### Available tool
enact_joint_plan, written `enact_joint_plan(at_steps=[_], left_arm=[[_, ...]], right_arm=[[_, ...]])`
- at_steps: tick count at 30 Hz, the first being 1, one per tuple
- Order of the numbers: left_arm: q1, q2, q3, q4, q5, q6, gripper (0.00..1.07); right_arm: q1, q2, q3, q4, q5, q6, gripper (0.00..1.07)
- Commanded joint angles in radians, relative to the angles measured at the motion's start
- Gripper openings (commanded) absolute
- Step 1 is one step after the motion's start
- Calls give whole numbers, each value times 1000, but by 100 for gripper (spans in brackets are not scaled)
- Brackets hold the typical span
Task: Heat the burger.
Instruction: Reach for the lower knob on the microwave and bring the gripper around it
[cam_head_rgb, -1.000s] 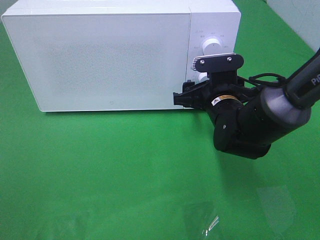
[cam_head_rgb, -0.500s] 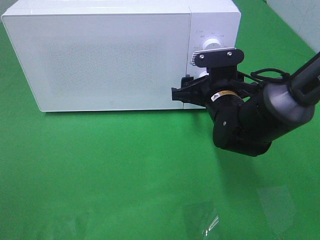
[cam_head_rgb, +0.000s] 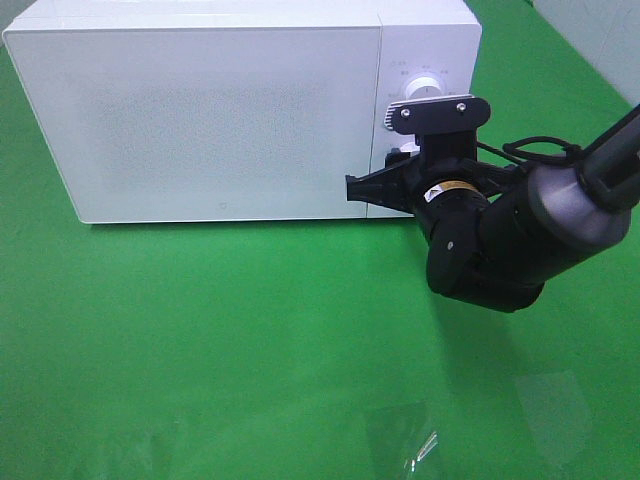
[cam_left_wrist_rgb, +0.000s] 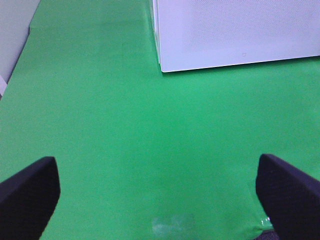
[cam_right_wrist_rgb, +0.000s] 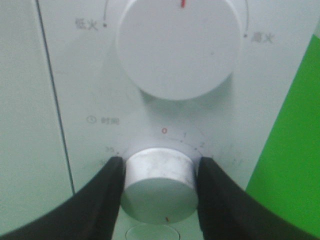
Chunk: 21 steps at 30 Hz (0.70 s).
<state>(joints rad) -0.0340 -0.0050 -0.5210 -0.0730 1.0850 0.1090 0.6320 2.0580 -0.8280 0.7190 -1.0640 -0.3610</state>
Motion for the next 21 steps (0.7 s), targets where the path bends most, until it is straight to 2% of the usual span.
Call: enact_joint_plan(at_steps=[1, 3, 10, 12, 15, 16, 17, 19, 21], left_arm=[[5, -24, 3, -7, -14, 0, 100], [5, -24, 3, -7, -14, 0, 100], [5, -24, 3, -7, -14, 0, 100], [5, -24, 3, -7, -14, 0, 100], [5, -24, 3, -7, -14, 0, 100], [5, -24, 3, -7, -14, 0, 100], [5, -24, 3, -7, -14, 0, 100], [5, -24, 3, -7, -14, 0, 100], [5, -24, 3, -7, -14, 0, 100]], right_arm=[[-2, -5, -19, -64, -17, -5, 3], [-2, -5, -19, -65, -26, -5, 0], [-2, -5, -19, -63, -29, 32, 0], [-2, -5, -19, -63, -29, 186, 0], [-2, -5, -19, -64, -29, 277, 0], [-2, -5, -19, -81, -29, 395, 0], [-2, -5, -19, -81, -29, 395, 0], [-2, -4, -19, -193, -26, 687, 0], [-2, -1, -19, -224, -27, 764, 0]])
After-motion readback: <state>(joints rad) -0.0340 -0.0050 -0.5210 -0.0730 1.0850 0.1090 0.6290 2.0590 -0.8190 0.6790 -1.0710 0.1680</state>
